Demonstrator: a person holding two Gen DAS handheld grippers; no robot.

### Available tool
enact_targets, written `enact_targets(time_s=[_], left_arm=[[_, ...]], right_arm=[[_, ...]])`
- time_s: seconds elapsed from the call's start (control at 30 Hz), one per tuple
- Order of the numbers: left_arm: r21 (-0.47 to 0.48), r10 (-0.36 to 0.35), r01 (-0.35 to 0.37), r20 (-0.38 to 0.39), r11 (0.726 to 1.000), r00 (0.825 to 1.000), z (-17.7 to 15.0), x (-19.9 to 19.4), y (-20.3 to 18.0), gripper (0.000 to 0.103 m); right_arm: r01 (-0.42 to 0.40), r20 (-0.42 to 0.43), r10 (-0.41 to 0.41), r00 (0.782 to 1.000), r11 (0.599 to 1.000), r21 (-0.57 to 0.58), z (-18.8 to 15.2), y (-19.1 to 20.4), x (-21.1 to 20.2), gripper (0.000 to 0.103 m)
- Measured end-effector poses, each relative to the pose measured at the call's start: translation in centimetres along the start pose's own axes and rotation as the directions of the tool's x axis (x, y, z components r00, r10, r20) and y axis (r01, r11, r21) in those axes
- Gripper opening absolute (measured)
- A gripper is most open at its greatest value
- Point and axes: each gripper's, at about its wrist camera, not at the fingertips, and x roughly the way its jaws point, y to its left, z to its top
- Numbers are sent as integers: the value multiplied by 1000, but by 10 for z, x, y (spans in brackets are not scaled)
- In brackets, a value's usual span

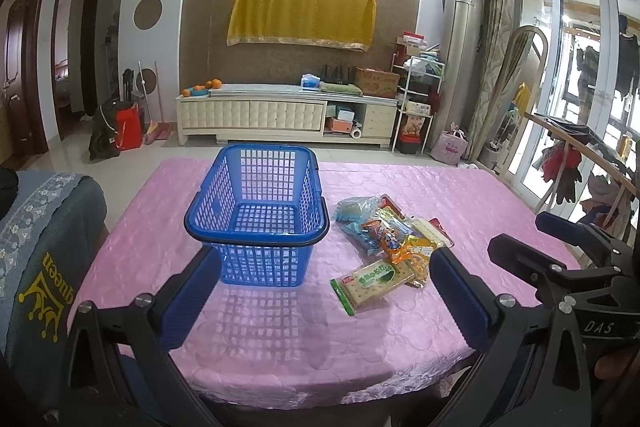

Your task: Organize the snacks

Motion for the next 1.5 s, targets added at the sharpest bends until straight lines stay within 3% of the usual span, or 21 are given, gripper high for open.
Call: enact_targets(time_s=[0.93, 1.2, 1.37, 1.5], left_arm=[[9, -27, 27, -12, 1000, 1000, 11, 4, -2, 103], [152, -93, 99, -46, 984, 995, 35, 35, -26, 103], [264, -121, 151, -127, 953, 985, 38, 70, -48, 103], [270, -146, 195, -190, 943, 971, 36, 96, -59, 103]], right_arm=[[-20, -5, 20, 1000, 1000, -21, 11, 0, 3, 103], [16, 23, -16, 1000, 1000, -17, 26, -24, 12, 103], [40, 2, -40, 999, 999, 0, 26, -48, 25, 103], [54, -46, -53, 998, 998, 14, 23, -68, 40, 103]])
